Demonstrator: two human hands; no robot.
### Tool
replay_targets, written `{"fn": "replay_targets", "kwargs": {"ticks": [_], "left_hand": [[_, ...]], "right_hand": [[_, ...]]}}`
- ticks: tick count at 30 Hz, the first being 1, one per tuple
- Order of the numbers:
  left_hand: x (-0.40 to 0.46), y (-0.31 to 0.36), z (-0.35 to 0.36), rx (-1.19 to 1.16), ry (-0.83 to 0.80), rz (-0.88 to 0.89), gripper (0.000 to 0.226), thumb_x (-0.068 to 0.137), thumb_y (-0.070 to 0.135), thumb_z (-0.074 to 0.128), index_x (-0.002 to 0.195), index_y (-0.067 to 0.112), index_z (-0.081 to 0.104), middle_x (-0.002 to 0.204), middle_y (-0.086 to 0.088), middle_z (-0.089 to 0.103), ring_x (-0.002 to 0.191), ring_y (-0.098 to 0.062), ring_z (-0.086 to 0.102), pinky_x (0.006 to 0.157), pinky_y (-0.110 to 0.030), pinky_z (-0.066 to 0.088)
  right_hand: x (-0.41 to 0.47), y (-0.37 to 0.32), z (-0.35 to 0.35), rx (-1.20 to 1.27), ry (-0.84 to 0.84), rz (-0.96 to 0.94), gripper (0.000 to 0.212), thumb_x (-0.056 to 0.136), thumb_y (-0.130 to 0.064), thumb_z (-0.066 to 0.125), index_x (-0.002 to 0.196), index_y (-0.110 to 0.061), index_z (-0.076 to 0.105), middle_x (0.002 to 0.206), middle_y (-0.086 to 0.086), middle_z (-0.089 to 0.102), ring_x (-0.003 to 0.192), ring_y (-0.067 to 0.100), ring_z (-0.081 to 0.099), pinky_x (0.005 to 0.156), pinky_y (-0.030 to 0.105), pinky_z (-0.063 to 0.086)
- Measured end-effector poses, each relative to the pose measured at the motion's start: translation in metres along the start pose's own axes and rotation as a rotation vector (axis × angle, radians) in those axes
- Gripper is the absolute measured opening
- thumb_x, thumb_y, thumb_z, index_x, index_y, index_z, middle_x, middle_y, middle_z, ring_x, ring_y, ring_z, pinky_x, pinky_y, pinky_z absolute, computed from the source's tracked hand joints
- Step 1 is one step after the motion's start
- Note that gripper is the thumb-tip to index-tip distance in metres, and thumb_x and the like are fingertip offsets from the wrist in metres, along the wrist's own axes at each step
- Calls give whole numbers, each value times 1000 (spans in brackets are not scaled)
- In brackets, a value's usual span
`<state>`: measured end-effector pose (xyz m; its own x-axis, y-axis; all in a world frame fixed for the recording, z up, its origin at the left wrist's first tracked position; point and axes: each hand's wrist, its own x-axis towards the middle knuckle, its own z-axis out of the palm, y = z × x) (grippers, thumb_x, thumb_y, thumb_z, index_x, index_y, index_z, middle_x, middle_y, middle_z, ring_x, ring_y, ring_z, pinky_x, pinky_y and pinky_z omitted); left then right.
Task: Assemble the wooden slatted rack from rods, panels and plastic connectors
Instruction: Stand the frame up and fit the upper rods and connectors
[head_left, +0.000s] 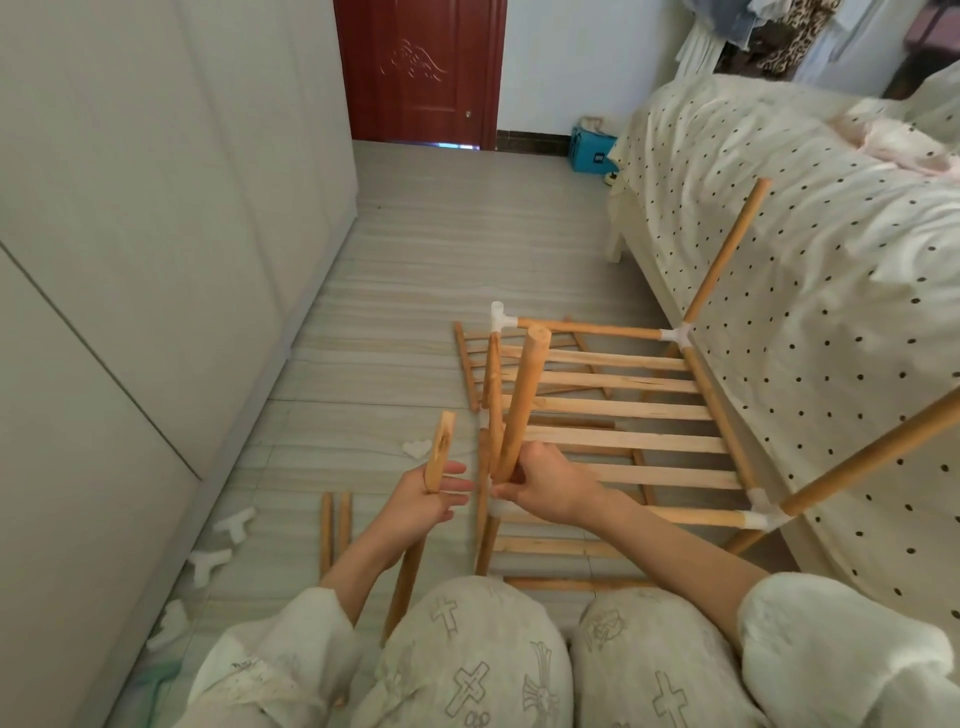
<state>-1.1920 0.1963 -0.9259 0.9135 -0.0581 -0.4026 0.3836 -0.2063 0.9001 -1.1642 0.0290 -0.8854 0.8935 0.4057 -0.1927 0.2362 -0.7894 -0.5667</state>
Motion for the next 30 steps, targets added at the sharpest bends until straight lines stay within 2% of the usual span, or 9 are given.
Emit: {"fn": "replay_targets", "kwargs": {"ticks": [4, 7, 10, 12, 14, 17, 21, 25, 30], "left_hand": [[3, 8, -6, 145, -73, 65, 51, 85, -13, 41, 126, 15, 52, 124, 2, 54, 124, -16, 48, 95, -26, 41], [7, 31, 4, 346, -175, 174, 62, 83, -15, 42, 135, 18, 46, 129, 7, 43, 127, -9, 35, 100, -19, 30], [23, 51, 29, 516, -270, 297, 68, 83, -17, 42, 143, 12, 34, 137, 1, 37, 133, -12, 28, 99, -9, 22], [41, 49, 44, 748, -387, 365, 73, 83, -12, 44, 147, 20, 27, 151, -4, 26, 144, -21, 12, 114, -23, 11], [55, 43, 55, 1049, -478, 418, 75, 84, -6, 45, 147, 28, 25, 157, 2, 14, 146, -26, -3, 119, -42, 3], [59, 49, 67, 1382, -479, 557, 77, 84, -5, 41, 148, 32, 22, 158, 8, 7, 145, -23, -15, 118, -47, -4], [59, 64, 79, 1575, -456, 647, 70, 88, 1, 44, 147, 32, 24, 155, -1, 13, 145, -21, -13, 118, -45, -3], [62, 55, 79, 1519, -402, 600, 70, 86, -2, 44, 141, 38, 29, 154, -2, 15, 145, -22, -13, 117, -47, -6], [54, 47, 76, 1529, -301, 594, 58, 88, 9, 47, 135, 42, 36, 139, 3, 33, 141, -22, 18, 116, -50, -2]], "right_hand": [[-10, 5, -5, -9, -113, -17, 10, 83, -16, 68, 90, -9, 64, 91, 4, 67, 84, 12, 59, 80, 28, 50], [-31, 18, -13, 13, -179, -2, 14, 81, -13, 69, 93, -6, 67, 91, 6, 70, 85, 15, 64, 81, 30, 52], [-53, 40, -31, 77, -213, 73, 15, 80, -12, 70, 95, -12, 68, 92, 0, 68, 89, 13, 64, 83, 26, 52], [-71, 58, -42, 102, -213, 126, 17, 80, -12, 70, 97, -16, 68, 96, -3, 68, 94, 11, 63, 88, 26, 51], [-88, 73, -50, 135, -199, 182, 21, 81, -10, 68, 102, -12, 67, 100, -1, 67, 99, 12, 61, 89, 22, 49], [-103, 81, -57, 167, -206, 213, 22, 83, -7, 66, 105, -11, 65, 100, -3, 65, 99, 10, 60, 84, 14, 46], [-102, 78, -60, 143, -243, 225, 24, 85, -6, 62, 108, -12, 65, 99, -7, 62, 95, 5, 56, 75, 5, 42], [-102, 77, -57, 149, -245, 209, 24, 85, -7, 62, 109, -11, 64, 101, -6, 62, 99, 8, 57, 84, 13, 43], [-110, 84, -51, 197, -198, 162, 20, 84, -8, 64, 104, -15, 65, 91, -13, 60, 93, 6, 57, 82, 13, 45]]}}
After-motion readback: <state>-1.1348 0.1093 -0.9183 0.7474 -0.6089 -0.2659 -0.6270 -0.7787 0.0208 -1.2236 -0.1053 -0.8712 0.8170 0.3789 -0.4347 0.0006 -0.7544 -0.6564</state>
